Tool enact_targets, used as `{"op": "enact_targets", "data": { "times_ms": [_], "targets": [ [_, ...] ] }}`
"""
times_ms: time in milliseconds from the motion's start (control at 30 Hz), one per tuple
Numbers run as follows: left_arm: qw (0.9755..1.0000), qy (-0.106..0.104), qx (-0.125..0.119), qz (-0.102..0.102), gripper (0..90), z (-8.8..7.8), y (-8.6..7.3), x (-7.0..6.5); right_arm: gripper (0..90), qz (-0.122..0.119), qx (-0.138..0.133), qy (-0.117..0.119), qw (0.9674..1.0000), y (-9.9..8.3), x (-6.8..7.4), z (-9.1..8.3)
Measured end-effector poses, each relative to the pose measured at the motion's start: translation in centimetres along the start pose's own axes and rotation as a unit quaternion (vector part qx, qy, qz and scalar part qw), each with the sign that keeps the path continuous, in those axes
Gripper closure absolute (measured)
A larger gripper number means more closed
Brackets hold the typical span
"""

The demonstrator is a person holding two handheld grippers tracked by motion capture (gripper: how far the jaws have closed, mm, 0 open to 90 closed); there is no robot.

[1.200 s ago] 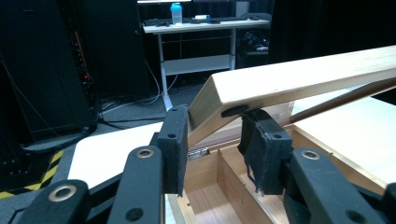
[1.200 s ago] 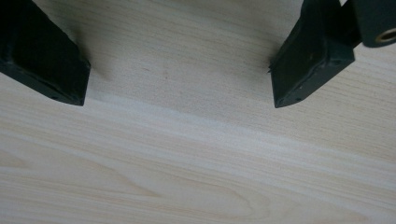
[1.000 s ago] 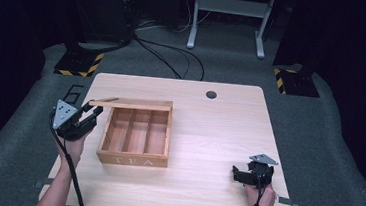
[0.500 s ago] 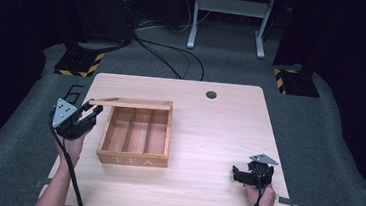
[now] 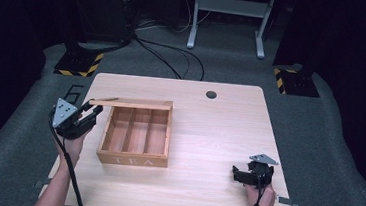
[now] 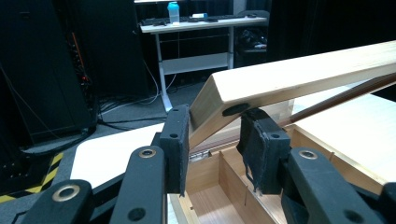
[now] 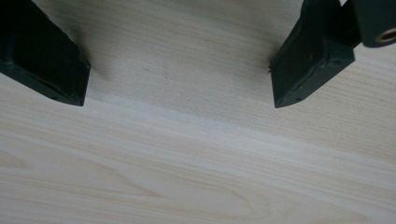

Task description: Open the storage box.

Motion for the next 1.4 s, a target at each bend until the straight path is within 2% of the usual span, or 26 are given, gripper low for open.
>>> {"op": "enact_targets", "data": {
  "times_ms": [1400],
  "targets": [
    [1.0, -0.001, -0.004, -0.003, 62.9, -0.06, -0.1, -0.04, 4.2, 0.0, 0.0, 0.0, 1.0, 0.0, 0.0, 0.0]
  ]
}}
Point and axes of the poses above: each handheld gripper's, and its own axes: z roughly forward along the jaws, y roughly out of its top, x roughly to its left, the point moved 9 cm from there along z, roughly forward along the jaws, and after that the axes turned 2 degrees about -z, right-handed, at the moved point
